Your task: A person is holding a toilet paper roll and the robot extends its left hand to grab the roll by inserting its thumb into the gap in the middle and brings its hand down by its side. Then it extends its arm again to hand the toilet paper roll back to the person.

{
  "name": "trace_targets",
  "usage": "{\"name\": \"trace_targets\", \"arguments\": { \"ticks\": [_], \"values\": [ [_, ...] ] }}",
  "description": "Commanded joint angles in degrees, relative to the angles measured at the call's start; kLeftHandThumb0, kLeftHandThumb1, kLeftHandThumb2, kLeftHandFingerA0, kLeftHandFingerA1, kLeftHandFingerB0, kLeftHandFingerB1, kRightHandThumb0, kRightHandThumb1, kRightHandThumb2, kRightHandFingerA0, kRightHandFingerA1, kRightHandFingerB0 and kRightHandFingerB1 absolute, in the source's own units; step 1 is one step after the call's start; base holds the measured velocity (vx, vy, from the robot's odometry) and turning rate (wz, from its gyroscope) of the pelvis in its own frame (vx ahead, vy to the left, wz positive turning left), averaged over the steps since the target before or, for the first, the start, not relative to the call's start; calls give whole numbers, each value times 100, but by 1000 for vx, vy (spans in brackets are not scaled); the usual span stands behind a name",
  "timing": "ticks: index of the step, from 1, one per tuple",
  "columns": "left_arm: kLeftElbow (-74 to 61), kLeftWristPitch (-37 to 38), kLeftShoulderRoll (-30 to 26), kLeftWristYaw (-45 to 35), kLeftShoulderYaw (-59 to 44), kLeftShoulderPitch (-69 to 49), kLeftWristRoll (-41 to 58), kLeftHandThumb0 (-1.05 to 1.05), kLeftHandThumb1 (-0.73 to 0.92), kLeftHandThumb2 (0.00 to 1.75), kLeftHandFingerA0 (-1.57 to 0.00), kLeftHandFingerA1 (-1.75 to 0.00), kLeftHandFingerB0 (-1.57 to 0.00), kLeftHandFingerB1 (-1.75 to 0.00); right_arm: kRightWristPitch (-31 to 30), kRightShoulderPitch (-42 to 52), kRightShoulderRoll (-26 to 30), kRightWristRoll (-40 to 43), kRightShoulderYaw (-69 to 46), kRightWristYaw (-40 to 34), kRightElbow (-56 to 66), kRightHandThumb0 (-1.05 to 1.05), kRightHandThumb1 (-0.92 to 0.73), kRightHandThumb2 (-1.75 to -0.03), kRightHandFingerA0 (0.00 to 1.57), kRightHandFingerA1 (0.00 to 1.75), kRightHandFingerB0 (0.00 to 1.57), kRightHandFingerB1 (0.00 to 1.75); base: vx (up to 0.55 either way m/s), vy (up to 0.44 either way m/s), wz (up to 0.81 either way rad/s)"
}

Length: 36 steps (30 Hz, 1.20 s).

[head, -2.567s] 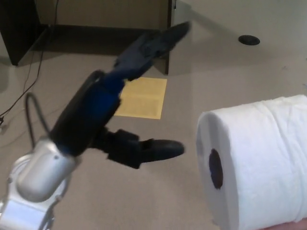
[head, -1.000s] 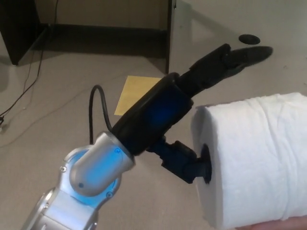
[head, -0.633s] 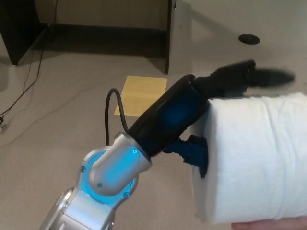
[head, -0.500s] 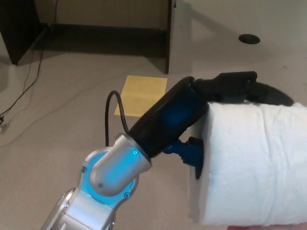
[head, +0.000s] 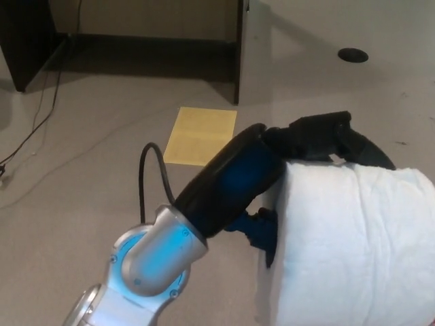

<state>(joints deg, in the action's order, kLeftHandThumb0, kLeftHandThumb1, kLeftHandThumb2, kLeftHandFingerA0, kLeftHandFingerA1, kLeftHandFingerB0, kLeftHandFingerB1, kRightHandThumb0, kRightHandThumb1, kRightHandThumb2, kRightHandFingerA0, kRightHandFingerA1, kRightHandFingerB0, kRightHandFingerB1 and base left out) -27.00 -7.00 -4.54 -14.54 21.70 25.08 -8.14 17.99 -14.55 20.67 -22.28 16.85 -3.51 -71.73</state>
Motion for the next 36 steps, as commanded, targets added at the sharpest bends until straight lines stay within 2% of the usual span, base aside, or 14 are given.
{"name": "trace_targets", "arguments": {
  "ticks": [1, 3, 7, 9, 10, 12, 13, 15, 18, 22, 27, 29, 34, 36],
  "values": [
    [94, 650, -190, 16, -393, -243, 87, -8, 70, 89, -82, -155, -74, -129, -15, 36, 60, -69, 13, -23, -18, -35, -66, -60, 74, 64, 57, 43, 0, 0, 0],
    [78, 619, -269, 9, -690, -319, 162, -6, 69, 89, -93, -146, -79, -121, -70, -58, 67, -59, 2, 20, -26, -35, -66, -60, 72, 59, 57, 42, 0, 0, 0],
    [285, 889, -487, -116, -1206, -431, 394, 0, 72, 90, -87, -145, -75, -123, -63, -146, 74, -42, -17, 66, -34, -33, -66, -60, 72, 58, 57, 43, 0, 0, 0],
    [283, 908, -547, -139, -1388, -566, 485, -2, 74, 85, -86, -149, -75, -123, -17, -99, 86, -6, -50, 87, -50, -34, -66, -60, 72, 59, 57, 43, 0, 0, 0],
    [300, 911, -650, -105, -1682, -793, 568, -3, 73, 86, -91, -142, -76, -122, 46, -69, 119, -58, -16, -1, -47, -36, -66, -60, 73, 63, 58, 43, 0, 0, 0],
    [330, 925, -688, -126, -1921, -1027, 715, -9, 80, 73, -97, -144, -80, -119, 39, -68, 105, -51, -20, 0, -46, -36, -66, -60, 74, 60, 56, 43, 0, 0, 0],
    [413, 1004, -737, -116, -2133, -1231, 785, 1, 73, 84, -93, -139, -80, -118, 5, -113, 71, -45, -25, -4, -52, -35, -65, -60, 73, 59, 56, 43, 0, 0, 0],
    [651, 1327, -864, -78, -2383, -1564, 702, 3, 71, 89, -88, -137, -77, -120, -22, -150, 36, -31, -37, -4, -61, -35, -65, -60, 73, 60, 57, 43, 0, 0, 0],
    [1101, 1554, -882, -67, -2745, -2130, 835, -4, 83, 76, -93, -147, -77, -122, 7, -152, 49, -52, -15, 26, -68, -35, -66, -60, 73, 61, 56, 43, 0, 0, 0],
    [2052, 2249, -1017, 69, -3263, -2885, 734, 3, 81, 83, -87, -148, -73, -122, 32, -124, 53, -113, 49, -34, -89, -35, -66, -60, 74, 60, 57, 43, 0, 0, 0],
    [3129, 2937, -1138, 187, -3606, -2962, 715, 7, 77, 87, -88, -147, -74, -121, -39, -272, 70, -79, 16, 28, -103, -34, -66, -60, 74, 60, 58, 43, 0, 0, 0],
    [4146, 3322, -1343, 522, -3783, -3132, 395, 5, 77, 84, -87, -153, -72, -125, -123, -290, 70, -58, -3, 60, -125, -34, -65, -60, 75, 61, 58, 43, 0, 0, 0],
    [5794, 3845, -1818, 1311, -3581, -3378, -394, -1, 80, 74, -94, -141, -76, -119, -20, -139, 94, -149, 87, -16, -121, -35, -67, -60, 73, 60, 59, 43, 0, 0, 0],
    [6205, 3809, -1910, 1411, -3464, -3386, -479, 2, 83, 71, -85, -139, -75, -117, -11, -125, 97, -142, 86, -14, -120, -35, -67, -60, 74, 62, 58, 43, 0, 0, 0]
  ]
}}
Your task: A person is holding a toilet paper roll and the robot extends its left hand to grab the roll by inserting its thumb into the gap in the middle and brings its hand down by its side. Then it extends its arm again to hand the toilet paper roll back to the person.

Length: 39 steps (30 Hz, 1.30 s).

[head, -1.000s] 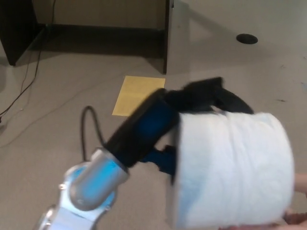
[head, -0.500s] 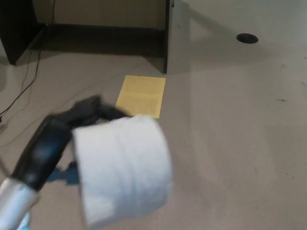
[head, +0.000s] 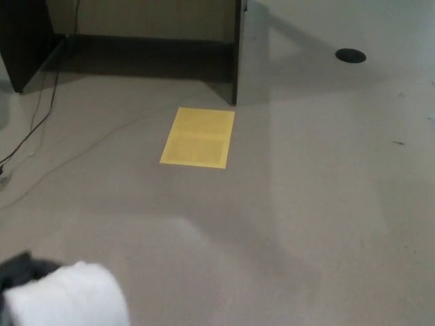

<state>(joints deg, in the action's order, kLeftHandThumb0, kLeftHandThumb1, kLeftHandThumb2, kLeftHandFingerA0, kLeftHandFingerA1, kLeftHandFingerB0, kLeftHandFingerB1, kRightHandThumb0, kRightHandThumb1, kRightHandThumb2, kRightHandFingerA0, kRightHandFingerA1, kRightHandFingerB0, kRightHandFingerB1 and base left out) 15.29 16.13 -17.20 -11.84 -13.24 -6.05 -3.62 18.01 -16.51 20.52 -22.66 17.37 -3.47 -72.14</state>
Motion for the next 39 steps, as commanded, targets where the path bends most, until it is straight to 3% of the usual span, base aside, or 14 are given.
{"name": "trace_targets", "arguments": {
  "ticks": [1, 4, 12, 14, 23, 25, 32, 39],
  "values": [
    [2205, 1531, -678, 1181, 94, -290, -960, 2, 83, 71, -85, -139, -75, -117, -19, 84, 109, -92, 28, -19, -82, -35, -67, -60, 74, 62, 58, 43, 0, 0, 0],
    [2984, 1678, -804, 1388, 312, -252, -1095, 1, 83, 70, -77, -143, -74, -117, -66, 39, 40, -30, -19, 16, -94, -34, -66, -60, 73, 57, 58, 43, 0, 0, 0],
    [4107, 1752, -967, 1733, 732, -38, -1176, -9, 80, 67, -81, -145, -72, -123, -81, -14, 36, -58, 9, 55, -110, -34, -67, -60, 73, 60, 58, 43, 0, 0, 0],
    [4337, 1695, -1000, 1548, 780, 65, -1042, -11, 80, 68, -88, -142, -77, -118, -72, -25, 47, -79, 26, 36, -108, -34, -67, -60, 74, 62, 59, 43, 0, 0, 0],
    [4721, 2080, -946, 1137, 536, 290, -411, -9, 82, 68, -85, -146, -76, -120, -52, -93, 39, -102, 39, 28, -120, -35, -66, -60, 73, 61, 61, 44, 0, 0, 0],
    [4540, 2114, -924, 884, 369, 274, -154, -7, 86, 68, -75, -154, -68, -124, -46, -74, 26, -76, 23, 56, -128, -35, -66, -60, 73, 61, 60, 44, 0, 0, 0],
    [3230, 2326, -1025, 363, 3, 459, 360, 1, 79, 78, -92, -154, -74, -120, -114, -103, -10, -141, 92, 62, -147, -34, -66, -60, 74, 59, 59, 43, 0, 0, 0],
    [1196, 1524, -1047, 121, 132, 645, 394, -3, 80, 78, -93, -156, -73, -129, -74, -6, 8, -137, 106, 19, -146, -35, -66, -60, 75, 62, 60, 43, 0, 0, 1]
  ]
}}
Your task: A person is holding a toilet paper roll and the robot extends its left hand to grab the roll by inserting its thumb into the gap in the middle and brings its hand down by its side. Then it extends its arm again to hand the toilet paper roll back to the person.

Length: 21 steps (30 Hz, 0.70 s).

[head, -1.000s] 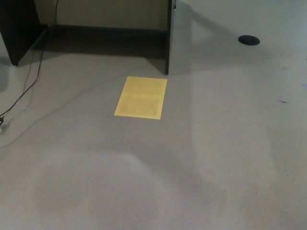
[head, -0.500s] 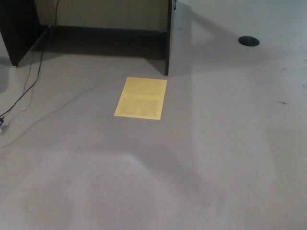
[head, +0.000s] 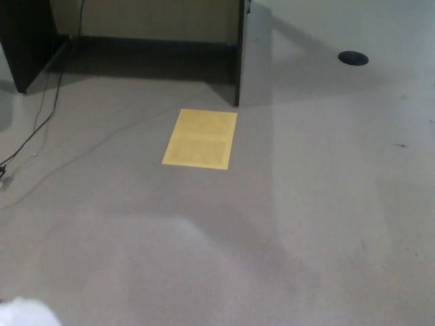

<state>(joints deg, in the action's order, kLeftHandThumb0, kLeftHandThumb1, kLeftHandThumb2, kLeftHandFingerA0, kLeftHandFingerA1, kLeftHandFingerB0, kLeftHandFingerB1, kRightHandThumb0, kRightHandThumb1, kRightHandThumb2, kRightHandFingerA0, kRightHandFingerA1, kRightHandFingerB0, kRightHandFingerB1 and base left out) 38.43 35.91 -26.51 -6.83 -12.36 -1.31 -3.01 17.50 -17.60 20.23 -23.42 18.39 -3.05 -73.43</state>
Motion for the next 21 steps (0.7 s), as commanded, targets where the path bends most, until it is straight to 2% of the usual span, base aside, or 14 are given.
{"name": "trace_targets", "arguments": {
  "ticks": [1, 3, 5, 7, 8, 10, 11, 14, 16, 19, 21],
  "values": [
    [-1252, -539, -99, -408, 50, 169, 343, -3, 80, 78, -93, -156, -73, -129, -22, 127, 40, -48, -5, -24, -16, -35, -66, -60, 75, 62, 60, 43, 0, 0, 0],
    [-1974, -934, -78, -595, 237, 558, 400, -2, 84, 75, -89, -152, -74, -122, 7, 138, 62, -87, 30, -65, 3, -34, -67, -60, 75, 62, 61, 43, 0, 0, 0],
    [-2366, -1362, -33, -698, 307, 796, 531, -1, 84, 75, -84, -151, -71, -123, -19, 78, 56, -30, -17, -3, 8, -33, -67, -60, 74, 60, 60, 43, 0, 0, 0],
    [-2792, -1620, -92, -698, 491, 1144, 225, 0, 84, 70, -83, -152, -66, -124, -46, 38, 59, -24, -23, 28, 0, -33, -66, -60, 74, 61, 59, 43, 0, 0, 0],
    [-2937, -1655, -84, -705, 560, 1291, 155, 2, 81, 75, -87, -149, -71, -121, -55, 33, 62, -33, -14, 42, -7, -34, -67, -60, 74, 59, 59, 43, 0, 0, 0],
    [-3081, -1547, 14, -726, 809, 1959, -23, 2, 78, 74, -92, -142, -74, -121, -46, 8, 90, -115, 59, 31, -10, -36, -67, -60, 74, 62, 60, 43, 0, 0, 0],
    [-3196, -1686, 25, -802, 915, 2161, -20, -3, 79, 73, -85, -146, -72, -121, -51, -6, 94, -131, 78, 31, -4, -36, -67, -60, 74, 61, 60, 43, 0, 0, 6],
    [-3537, -1987, 160, -820, 1270, 2718, -258, -7, 78, 76, -84, -144, -72, -121, -90, -35, 85, -72, 34, 79, 0, -36, -67, -60, 74, 62, 60, 43, 0, 0, 0],
    [-3842, -2160, 333, -884, 1529, 3014, -291, -6, 75, 79, -72, -149, -66, -130, -95, 23, 71, -61, 24, 77, 15, -36, -67, -60, 74, 59, 59, 43, 0, 0, 0],
    [-4362, -2790, 534, -903, 1867, 3399, -525, -6, 74, 77, -77, -149, -70, -125, -71, 44, 73, -104, 57, 37, 22, -36, -67, -60, 74, 59, 60, 44, 0, 0, 0],
    [-4466, -3047, 786, -907, 2145, 3810, -703, -11, 70, 84, -80, -153, -71, -130, -63, 25, 89, -116, 63, 55, 37, -36, -67, -60, 74, 62, 58, 43, 0, 0, 0]
  ]
}}
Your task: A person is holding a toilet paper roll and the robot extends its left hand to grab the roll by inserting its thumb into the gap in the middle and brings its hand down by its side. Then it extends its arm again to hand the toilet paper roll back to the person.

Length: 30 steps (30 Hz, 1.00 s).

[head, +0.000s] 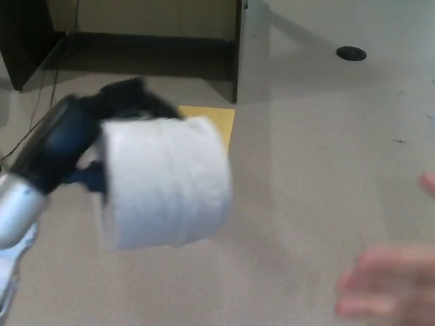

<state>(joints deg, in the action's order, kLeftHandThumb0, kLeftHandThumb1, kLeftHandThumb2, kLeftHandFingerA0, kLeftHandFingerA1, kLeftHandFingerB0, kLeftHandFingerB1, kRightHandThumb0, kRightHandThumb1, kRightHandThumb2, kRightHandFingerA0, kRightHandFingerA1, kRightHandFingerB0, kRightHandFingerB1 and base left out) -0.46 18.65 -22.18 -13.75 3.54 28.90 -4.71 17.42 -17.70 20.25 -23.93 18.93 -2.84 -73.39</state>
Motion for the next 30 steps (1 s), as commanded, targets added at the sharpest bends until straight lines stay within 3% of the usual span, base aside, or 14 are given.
{"name": "trace_targets", "arguments": {
  "ticks": [1, 3, 4, 7, 10, 13, 19, 21, 23, 25, 27, 30],
  "values": [
    [-578, -1429, 499, -218, 729, 1017, -669, -11, 70, 84, -80, -153, -71, -130, -58, 39, 101, -58, 2, 65, 41, -36, -67, -60, 74, 62, 58, 43, 0, 0, 0],
    [-499, -1536, 683, -232, 918, 1402, -809, -15, 78, 76, -74, -156, -64, -138, -115, -88, 106, -52, -13, 151, 37, -36, -67, -60, 74, 60, 56, 43, 0, 0, 0],
    [-438, -1526, 796, -229, 1007, 1535, -811, -17, 81, 72, -72, -154, -66, -132, -130, -105, 105, -59, -7, 172, 49, -35, -66, -60, 74, 60, 56, 43, 0, 0, 0],
    [-438, -1532, 1011, -169, 1175, 1643, -868, -11, 78, 73, -71, -155, -61, -139, -109, -57, 100, -68, -4, 166, 47, -35, -66, -60, 74, 58, 58, 44, 0, 0, 0],
    [-537, -1753, 1263, -70, 1442, 1783, -1185, -14, 71, 83, -84, -159, -68, -140, -25, -28, 83, -74, -1, 136, 29, -37, -66, -60, 74, 61, 59, 45, 0, 0, 0],
    [-517, -1885, 1525, -101, 1691, 1940, -1309, -15, 72, 80, -78, -162, -61, -146, -144, -91, 31, -68, 2, 198, 15, -36, -67, -60, 73, 58, 58, 43, 0, 0, 0],
    [-654, -2146, 1996, -117, 2147, 1879, -1551, -15, 76, 73, -76, -158, -64, -143, -49, -2, -78, -23, -28, 204, 12, -37, -66, -60, 73, 59, 59, 45, 0, 0, 0],
    [-631, -2124, 2152, -64, 2309, 1865, -1661, -23, 76, 63, -74, -163, -66, -136, -80, -18, -64, -79, 19, 208, 12, -37, -67, -60, 71, 55, 59, 44, 0, 0, 0],
    [-576, -2010, 2262, 15, 2427, 1834, -1746, -23, 75, 63, -75, -160, -69, -126, -141, -31, -65, -97, 38, 202, 14, -37, -66, -60, 72, 57, 59, 44, 0, 0, 0],
    [-540, -1955, 2343, 12, 2475, 1764, -1734, -20, 77, 65, -75, -159, -69, -130, -140, -26, -65, -76, 26, 221, 26, -36, -66, -60, 72, 56, 57, 44, 0, 0, 0],
    [-614, -2030, 2413, -27, 2630, 1598, -1797, -19, 74, 66, -82, -150, -79, -115, -198, 5, -107, -114, 70, 204, 43, -37, -67, -60, 74, 57, 54, 42, 0, 0, 0],
    [-691, -2099, 2466, -29, 2778, 1439, -1932, -19, 75, 65, -80, -154, -74, -126, -181, 66, -149, -119, 93, 203, 63, -36, -68, -60, 74, 56, 53, 42, 0, 0, 0]
  ]
}}
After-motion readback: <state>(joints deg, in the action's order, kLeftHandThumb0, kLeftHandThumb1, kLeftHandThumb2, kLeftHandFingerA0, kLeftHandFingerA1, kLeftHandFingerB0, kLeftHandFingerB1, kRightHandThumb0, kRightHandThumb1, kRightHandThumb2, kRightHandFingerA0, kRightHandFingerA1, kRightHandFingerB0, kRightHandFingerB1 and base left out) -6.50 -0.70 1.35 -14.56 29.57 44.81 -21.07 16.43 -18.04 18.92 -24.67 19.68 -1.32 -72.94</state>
